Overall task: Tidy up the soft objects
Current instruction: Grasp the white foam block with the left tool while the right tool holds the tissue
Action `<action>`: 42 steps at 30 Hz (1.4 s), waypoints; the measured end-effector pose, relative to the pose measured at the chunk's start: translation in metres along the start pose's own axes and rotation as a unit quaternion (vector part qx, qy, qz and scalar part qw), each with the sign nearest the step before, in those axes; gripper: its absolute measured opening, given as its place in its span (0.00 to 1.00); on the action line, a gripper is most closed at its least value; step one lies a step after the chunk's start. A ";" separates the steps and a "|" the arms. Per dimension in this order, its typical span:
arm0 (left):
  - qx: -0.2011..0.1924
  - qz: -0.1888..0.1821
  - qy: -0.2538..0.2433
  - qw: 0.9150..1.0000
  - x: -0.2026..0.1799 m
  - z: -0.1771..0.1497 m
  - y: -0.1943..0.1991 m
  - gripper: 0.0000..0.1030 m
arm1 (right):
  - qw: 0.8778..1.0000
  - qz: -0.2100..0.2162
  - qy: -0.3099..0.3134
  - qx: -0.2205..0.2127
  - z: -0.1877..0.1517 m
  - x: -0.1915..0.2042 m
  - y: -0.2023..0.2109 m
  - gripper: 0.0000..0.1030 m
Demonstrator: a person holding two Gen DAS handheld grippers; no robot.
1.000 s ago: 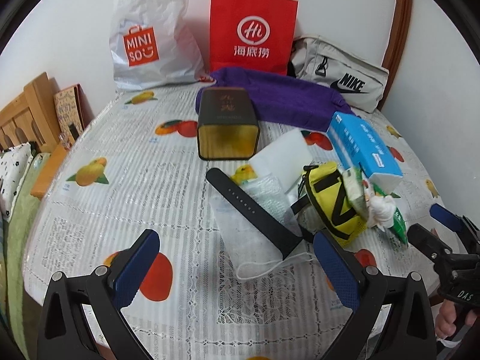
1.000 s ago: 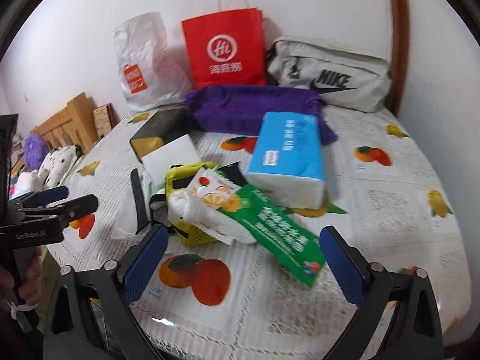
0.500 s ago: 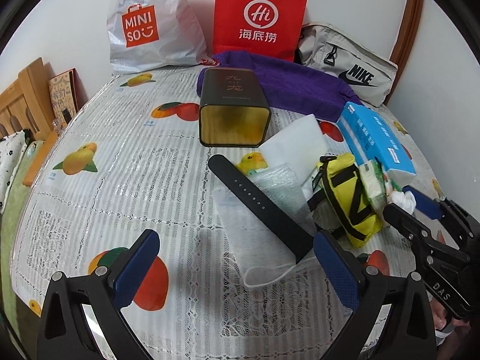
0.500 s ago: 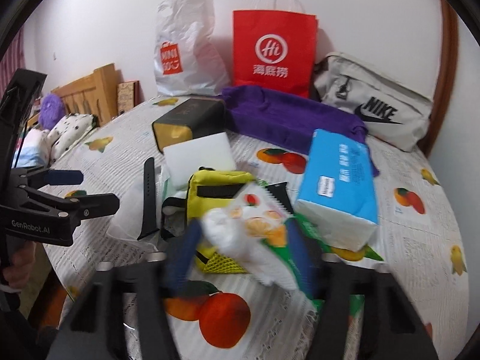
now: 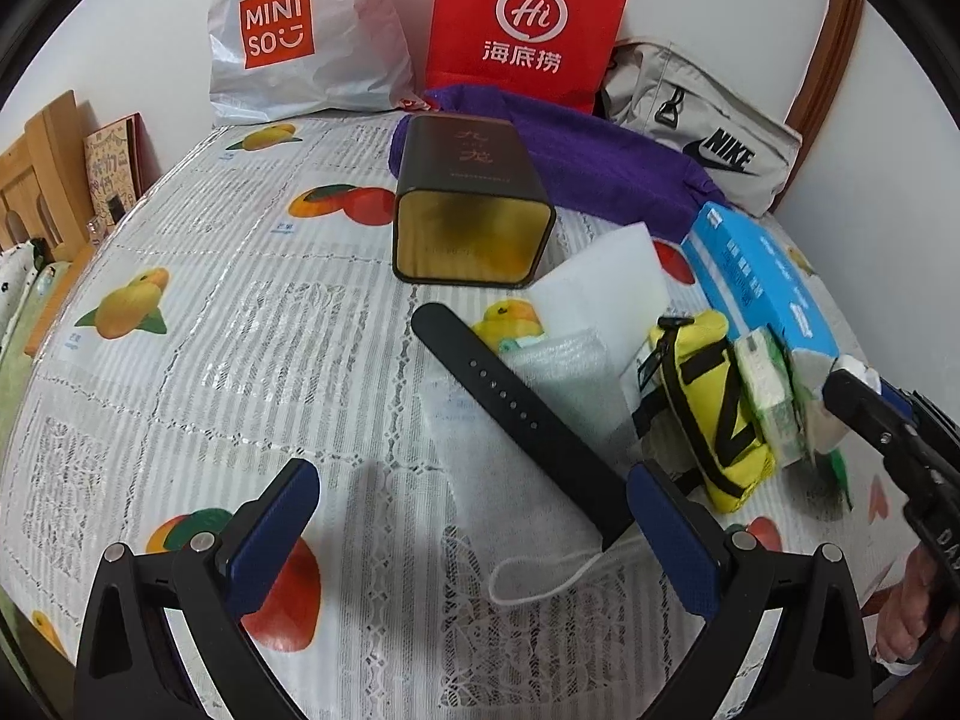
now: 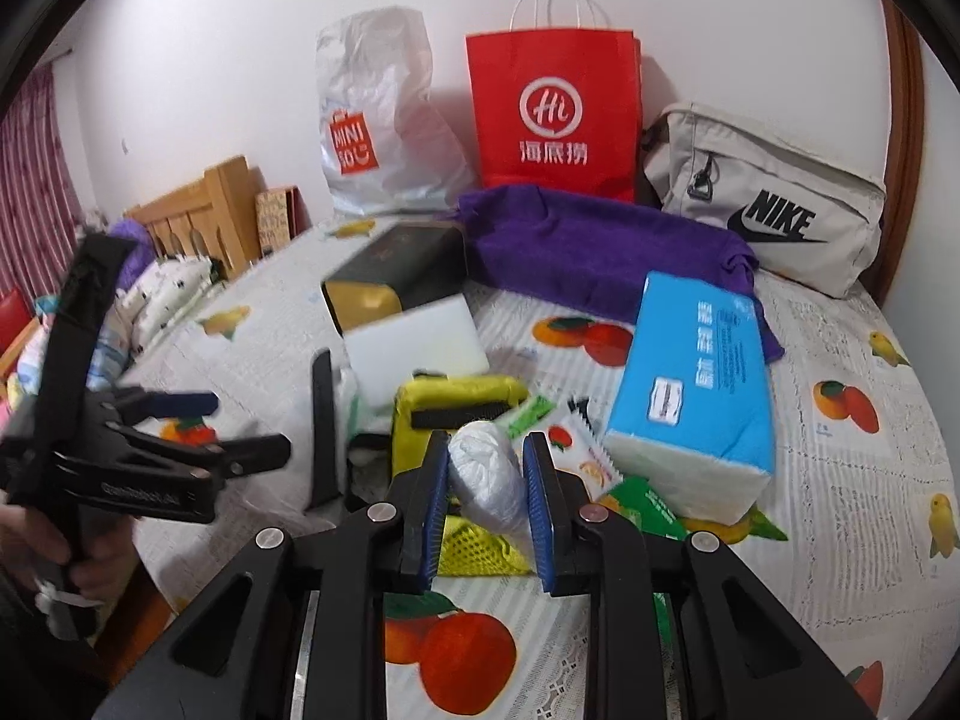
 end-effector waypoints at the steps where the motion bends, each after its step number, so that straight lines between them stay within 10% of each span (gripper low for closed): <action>1: 0.000 -0.006 0.004 1.000 0.000 0.002 -0.001 1.00 | 1.000 0.004 -0.005 -0.004 0.003 0.000 0.003 0.23; 15: -0.005 -0.003 0.012 1.000 -0.005 0.035 -0.018 0.95 | 0.999 0.017 -0.027 -0.006 0.011 -0.007 0.013 0.23; 27: -0.015 -0.028 -0.075 0.997 -0.053 0.062 -0.034 0.95 | 0.999 0.018 -0.038 -0.003 0.017 -0.021 0.019 0.23; 32: 0.014 -0.085 -0.049 0.995 -0.051 0.064 -0.047 0.50 | 0.999 0.008 -0.041 0.006 0.016 -0.026 0.018 0.23; 42: -0.004 -0.099 -0.062 0.993 -0.050 0.061 -0.035 0.40 | 0.999 -0.001 -0.049 0.013 0.016 -0.029 0.021 0.23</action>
Point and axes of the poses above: each gripper's, at about its wrist camera, not at the fingertips, and y roughly against the way its jaws point, x to its left, z to its top, the point moved 3 cm from there along -y, roughly the way its jaws point, and after that the axes turned 11 degrees about z, right-handed, at the moved point
